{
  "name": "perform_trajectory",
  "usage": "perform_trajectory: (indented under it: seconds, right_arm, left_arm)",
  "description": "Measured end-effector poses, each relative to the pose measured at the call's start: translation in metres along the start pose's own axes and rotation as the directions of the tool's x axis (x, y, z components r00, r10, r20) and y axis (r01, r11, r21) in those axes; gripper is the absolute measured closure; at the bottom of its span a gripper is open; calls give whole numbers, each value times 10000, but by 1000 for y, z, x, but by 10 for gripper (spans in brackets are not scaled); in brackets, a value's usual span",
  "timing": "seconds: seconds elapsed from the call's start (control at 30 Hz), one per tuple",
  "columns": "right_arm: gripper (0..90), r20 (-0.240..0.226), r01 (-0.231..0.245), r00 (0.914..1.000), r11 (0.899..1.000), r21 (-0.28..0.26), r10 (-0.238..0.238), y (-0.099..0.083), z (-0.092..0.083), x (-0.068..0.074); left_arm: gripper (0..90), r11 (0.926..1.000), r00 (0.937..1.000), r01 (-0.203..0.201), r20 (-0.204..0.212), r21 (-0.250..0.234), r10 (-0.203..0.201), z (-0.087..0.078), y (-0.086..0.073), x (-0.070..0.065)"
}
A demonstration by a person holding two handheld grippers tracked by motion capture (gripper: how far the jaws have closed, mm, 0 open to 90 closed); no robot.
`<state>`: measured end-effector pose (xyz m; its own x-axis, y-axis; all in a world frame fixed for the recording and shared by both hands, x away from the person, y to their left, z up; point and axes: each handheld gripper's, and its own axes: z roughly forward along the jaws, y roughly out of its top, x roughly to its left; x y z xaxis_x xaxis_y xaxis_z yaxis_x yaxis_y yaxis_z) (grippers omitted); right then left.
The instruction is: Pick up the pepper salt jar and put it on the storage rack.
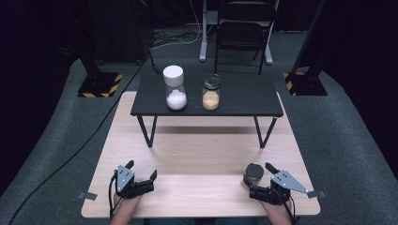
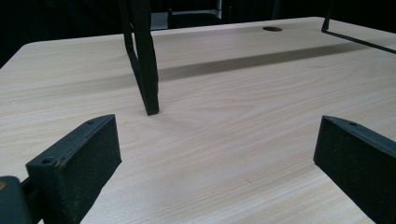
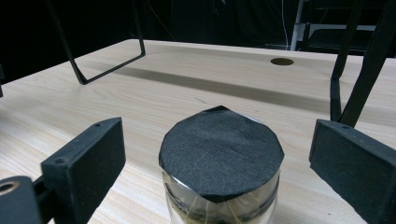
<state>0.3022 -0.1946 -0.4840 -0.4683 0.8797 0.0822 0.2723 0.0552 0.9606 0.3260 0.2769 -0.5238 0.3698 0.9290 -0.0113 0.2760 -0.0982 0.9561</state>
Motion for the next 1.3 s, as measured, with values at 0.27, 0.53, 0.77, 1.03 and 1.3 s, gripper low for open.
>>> perform_trajectory:
  seconds: [0.27,0.53,0.77,1.03,1.3]
  right_arm:
    - [109,-43,-54,10000,9998,174,55,-1,2,-1]
    - [242,-98,12,10000,9989,470,-7,-4,4,0]
    - [337,102,15,9999,9989,463,-20,-4,2,-1]
    - [346,295,172,9994,9987,471,-186,-3,2,2]
    - [346,337,390,9986,9984,408,-404,2,-1,6]
  left_arm:
    - [2,10000,10000,8,-23,-21,-8,0,0,0]
    - [2,10000,10000,9,-25,-14,-9,0,0,0]
    - [2,10000,10000,16,-22,-14,-16,0,0,0]
    - [2,10000,10000,32,-24,-18,-32,0,0,0]
    - [2,10000,10000,27,-23,-21,-27,0,0,0]
